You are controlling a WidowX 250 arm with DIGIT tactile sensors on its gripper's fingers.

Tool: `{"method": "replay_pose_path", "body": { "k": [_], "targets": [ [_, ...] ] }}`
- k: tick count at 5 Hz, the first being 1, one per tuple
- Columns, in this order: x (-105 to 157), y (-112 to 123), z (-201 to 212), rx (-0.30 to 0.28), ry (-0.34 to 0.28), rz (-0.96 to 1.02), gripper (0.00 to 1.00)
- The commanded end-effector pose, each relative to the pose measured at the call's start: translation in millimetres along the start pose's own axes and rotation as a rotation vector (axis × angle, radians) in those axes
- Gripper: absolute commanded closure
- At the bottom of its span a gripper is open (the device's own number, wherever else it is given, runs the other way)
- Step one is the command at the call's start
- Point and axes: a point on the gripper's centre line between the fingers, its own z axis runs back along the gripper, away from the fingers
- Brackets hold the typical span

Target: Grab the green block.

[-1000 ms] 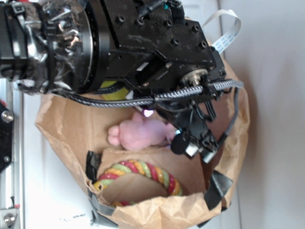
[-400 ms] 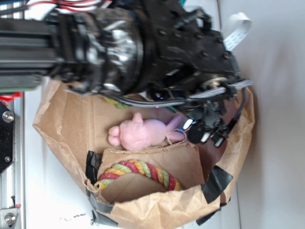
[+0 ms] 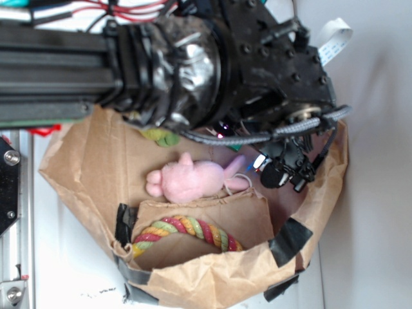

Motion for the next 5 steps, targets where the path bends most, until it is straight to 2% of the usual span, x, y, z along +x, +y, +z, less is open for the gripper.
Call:
{"method": "replay_pose_path", "body": {
  "k": [1, 3, 5],
  "targets": [
    [39, -12, 13, -0.012, -0.076, 0.041, 0.0],
    [50, -7, 2, 0.038, -0.101, 0.075, 0.0],
    [48, 3, -1, 0.077, -0.089, 0.072, 0.0]
  ]
}}
